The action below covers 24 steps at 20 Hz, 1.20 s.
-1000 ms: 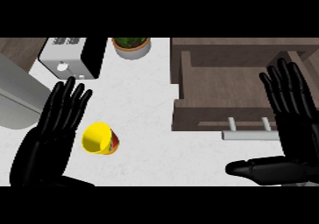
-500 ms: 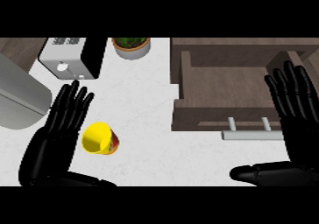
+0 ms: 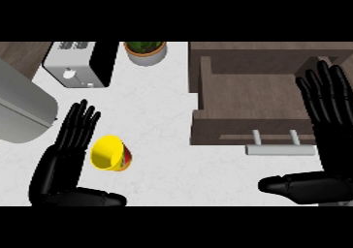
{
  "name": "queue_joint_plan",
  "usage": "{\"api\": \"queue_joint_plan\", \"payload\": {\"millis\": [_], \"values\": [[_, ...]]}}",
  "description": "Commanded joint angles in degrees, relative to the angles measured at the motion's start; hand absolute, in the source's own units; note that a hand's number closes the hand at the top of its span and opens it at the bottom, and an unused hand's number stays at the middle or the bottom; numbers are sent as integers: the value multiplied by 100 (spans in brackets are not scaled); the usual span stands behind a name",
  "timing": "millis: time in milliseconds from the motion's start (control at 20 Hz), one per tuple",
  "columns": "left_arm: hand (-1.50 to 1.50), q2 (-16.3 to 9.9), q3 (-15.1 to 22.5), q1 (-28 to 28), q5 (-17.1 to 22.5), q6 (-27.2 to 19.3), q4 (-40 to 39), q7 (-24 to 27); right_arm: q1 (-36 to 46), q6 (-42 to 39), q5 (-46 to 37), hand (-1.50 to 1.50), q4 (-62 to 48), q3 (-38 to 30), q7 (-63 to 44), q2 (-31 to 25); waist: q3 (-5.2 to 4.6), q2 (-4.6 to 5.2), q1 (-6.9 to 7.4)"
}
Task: Pick up the cup, place it into the drawer and close the drawer
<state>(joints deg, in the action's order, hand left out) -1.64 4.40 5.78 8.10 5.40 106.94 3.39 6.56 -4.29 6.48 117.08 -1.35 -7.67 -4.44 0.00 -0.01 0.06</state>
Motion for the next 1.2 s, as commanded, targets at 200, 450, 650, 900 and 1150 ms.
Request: {"api": "queue_joint_plan", "payload": {"millis": [200, 450, 650, 900, 1150], "values": [[-150, -79, -373, 173, -142, 124, -935, 841, 230, -223, 386, -150, -281, -423, 21, -210, 0, 1, 5], [-150, -289, -729, -255, 11, 346, -1585, 916, -49, -109, 205, -150, 266, -94, -304, -67, 0, -1, -9], [-150, -298, -806, -200, -157, 507, -2402, 1655, -2, -140, 201, -150, 70, -206, -45, -66, -1, 0, -8], [-150, -437, -954, -276, -71, 837, -2962, 2035, -143, -132, 88, -150, 227, -73, -116, -14, 0, -1, -5], [-150, -308, -923, -398, -379, 747, -3849, 2822, -383, -349, 291, -150, 459, -200, -167, -150, -1, 0, -20]]}}
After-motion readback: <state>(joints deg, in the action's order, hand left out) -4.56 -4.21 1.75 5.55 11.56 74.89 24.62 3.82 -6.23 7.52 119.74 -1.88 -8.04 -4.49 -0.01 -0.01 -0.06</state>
